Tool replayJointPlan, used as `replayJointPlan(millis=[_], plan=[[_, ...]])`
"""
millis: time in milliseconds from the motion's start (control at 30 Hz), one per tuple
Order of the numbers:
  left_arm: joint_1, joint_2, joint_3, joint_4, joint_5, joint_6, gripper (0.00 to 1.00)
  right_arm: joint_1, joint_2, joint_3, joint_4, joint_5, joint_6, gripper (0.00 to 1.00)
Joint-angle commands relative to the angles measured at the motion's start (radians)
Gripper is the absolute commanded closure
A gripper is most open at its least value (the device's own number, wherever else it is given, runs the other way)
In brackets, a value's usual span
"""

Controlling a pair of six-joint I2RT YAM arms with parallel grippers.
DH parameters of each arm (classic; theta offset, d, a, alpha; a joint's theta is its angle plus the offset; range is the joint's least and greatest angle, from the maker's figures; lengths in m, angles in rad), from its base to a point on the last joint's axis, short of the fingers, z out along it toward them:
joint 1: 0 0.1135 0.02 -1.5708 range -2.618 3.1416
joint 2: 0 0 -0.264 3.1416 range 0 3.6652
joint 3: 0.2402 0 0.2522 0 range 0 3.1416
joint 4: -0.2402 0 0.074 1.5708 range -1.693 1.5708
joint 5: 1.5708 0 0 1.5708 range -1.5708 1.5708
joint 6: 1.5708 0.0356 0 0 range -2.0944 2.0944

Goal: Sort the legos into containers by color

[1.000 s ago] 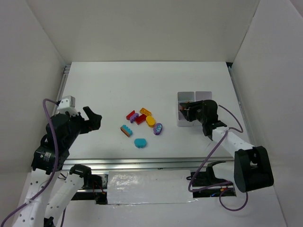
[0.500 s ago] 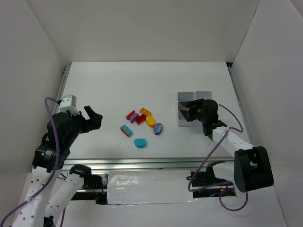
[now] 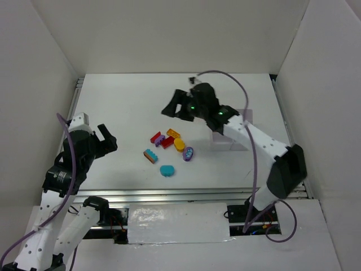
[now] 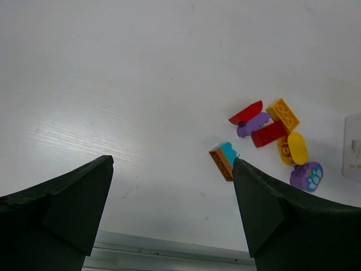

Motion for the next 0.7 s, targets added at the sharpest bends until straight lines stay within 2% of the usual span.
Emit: replayJointPlan(millis=[0, 100, 167, 233, 300, 467, 667], plan=[[0.006, -0.016, 0.043, -0.051, -0.182, -0.077, 0.01, 0.164, 0.237, 0.204, -0.341, 0.032, -0.374, 0.21], [0.007, -0.044, 0.042, -0.058, -0.210, -0.094, 0.00, 0.293, 0.429, 0.380, -0.483, 0.168, -0.492, 0.23], [0.011, -0.061, 0.031, -0.039, -0.190, -0.078, 0.01, 0.364, 0.561, 0.521, -0.539, 0.277, -0.514, 0.23], [0.012, -0.062, 0.029, -0.034, -0.170, -0.071, 0.01, 0.384, 0.633, 0.625, -0.594, 0.352, -0.522, 0.22], [0.014, -0.055, 0.029, -0.028, -0.150, -0.057, 0.01, 0.399, 0.706, 0.681, -0.616, 0.357, -0.528, 0.22], [0.015, -0.038, 0.029, -0.012, -0.109, -0.035, 0.01, 0.409, 0.753, 0.671, -0.582, 0.310, -0.537, 0.23], [0.020, -0.039, 0.025, -0.002, -0.082, -0.025, 0.00, 0.421, 0.783, 0.626, -0.548, 0.301, -0.534, 0.31]])
